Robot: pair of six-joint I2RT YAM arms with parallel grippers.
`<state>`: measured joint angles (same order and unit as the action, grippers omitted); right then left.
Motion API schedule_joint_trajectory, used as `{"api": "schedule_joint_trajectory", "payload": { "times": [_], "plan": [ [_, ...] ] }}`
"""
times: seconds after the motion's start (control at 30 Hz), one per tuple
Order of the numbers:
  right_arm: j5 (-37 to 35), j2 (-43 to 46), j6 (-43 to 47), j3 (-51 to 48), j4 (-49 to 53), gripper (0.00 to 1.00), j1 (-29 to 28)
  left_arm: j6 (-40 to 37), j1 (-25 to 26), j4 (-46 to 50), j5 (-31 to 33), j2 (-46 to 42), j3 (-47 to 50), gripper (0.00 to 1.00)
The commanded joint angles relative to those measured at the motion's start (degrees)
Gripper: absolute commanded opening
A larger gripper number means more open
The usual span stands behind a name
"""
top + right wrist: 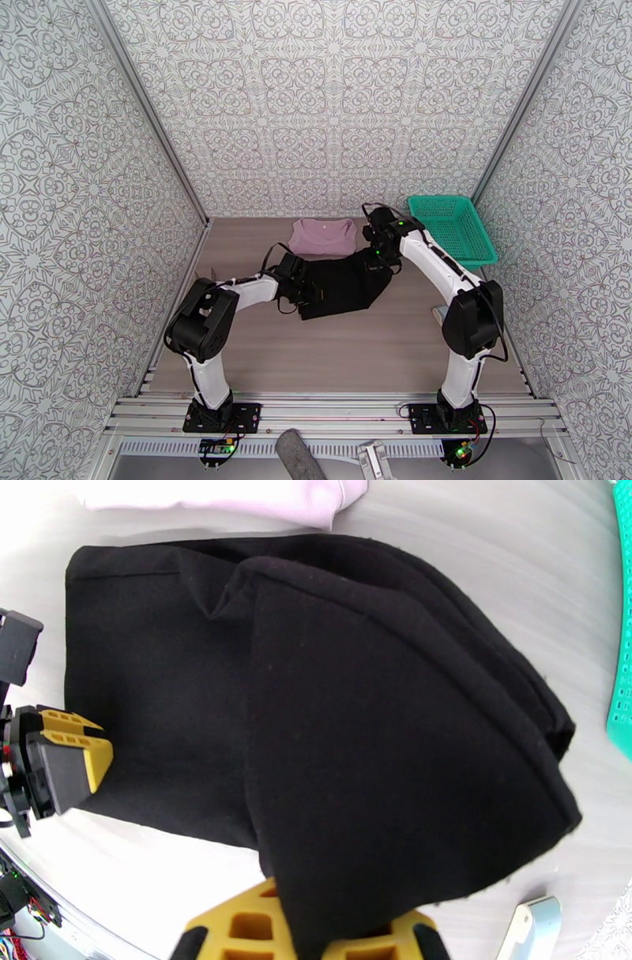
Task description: Fold and stack the mixed laundry pile
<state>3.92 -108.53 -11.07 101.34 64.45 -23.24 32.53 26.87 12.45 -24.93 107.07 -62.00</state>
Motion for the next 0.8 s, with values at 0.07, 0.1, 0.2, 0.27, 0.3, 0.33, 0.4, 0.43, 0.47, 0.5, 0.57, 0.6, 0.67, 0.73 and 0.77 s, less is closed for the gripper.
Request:
{"api": "schedule_joint_trajectory", "payload": {
  "times": [0.07,0.1,0.2,0.27,0.3,0.33,0.4,0.43,0.47,0.5,0.57,0.6,0.67,0.73,0.77],
  "plan": [
    [0.3,0.6,-0.1,-0.1,1.3,0.0,-0.1,1.0,2.6,-7.2,-6.3,0.4,-7.1,0.33],
    [0.3,0.8,-0.1,-0.6,1.1,0.0,0.0,1.7,2.6,-7.8,-7.7,1.6,-8.7,0.33],
    [0.3,1.3,-0.3,-1.7,0.8,0.0,-0.1,2.4,2.7,-7.6,-9.1,5.8,-12.9,0.32],
    [0.4,1.6,-0.4,-2.3,0.5,0.0,-0.1,1.8,2.6,-6.9,-9.4,8.6,-15.5,0.32],
    [0.6,1.7,-0.4,-2.5,0.4,0.0,-0.1,1.4,2.5,-6.4,-9.8,10.0,-16.7,0.32],
    [0.7,1.8,-0.4,-2.6,0.4,0.0,-0.1,1.0,2.3,-5.6,-10.1,11.3,-18.2,0.32],
    [0.9,2.2,-0.5,-3.0,0.4,0.0,-0.1,-0.3,1.9,-4.0,-10.8,14.1,-21.3,0.32],
    [1.0,2.5,-0.6,-3.1,0.3,0.0,-0.1,-0.9,1.7,-3.1,-11.4,15.5,-23.1,0.32],
    [1.0,2.9,-0.8,-3.5,0.2,0.0,-0.1,-1.4,1.6,-2.3,-12.3,16.9,-24.8,0.32],
    [1.1,3.3,-0.8,-3.8,0.2,0.0,-0.1,-1.8,1.4,-1.8,-13.2,17.9,-26.1,0.32],
    [0.9,4.1,-1.0,-4.4,0.0,0.0,-0.1,-2.5,1.3,-0.9,-14.6,19.1,-27.9,0.31],
    [0.8,4.3,-1.0,-4.6,0.0,0.0,-0.1,-2.8,1.3,-0.8,-15.0,19.0,-28.0,0.31],
    [0.5,4.8,-1.1,-5.1,0.0,0.0,0.0,-4.1,1.3,0.5,-14.1,18.8,-28.4,0.31],
    [0.5,5.1,-1.1,-5.6,0.0,0.0,-0.1,-5.6,1.2,3.0,-12.7,19.6,-29.8,0.31],
    [0.6,5.3,-1.3,-5.8,-0.2,0.0,-0.1,-6.1,1.0,4.0,-12.5,20.2,-30.8,0.3]
  ]
}}
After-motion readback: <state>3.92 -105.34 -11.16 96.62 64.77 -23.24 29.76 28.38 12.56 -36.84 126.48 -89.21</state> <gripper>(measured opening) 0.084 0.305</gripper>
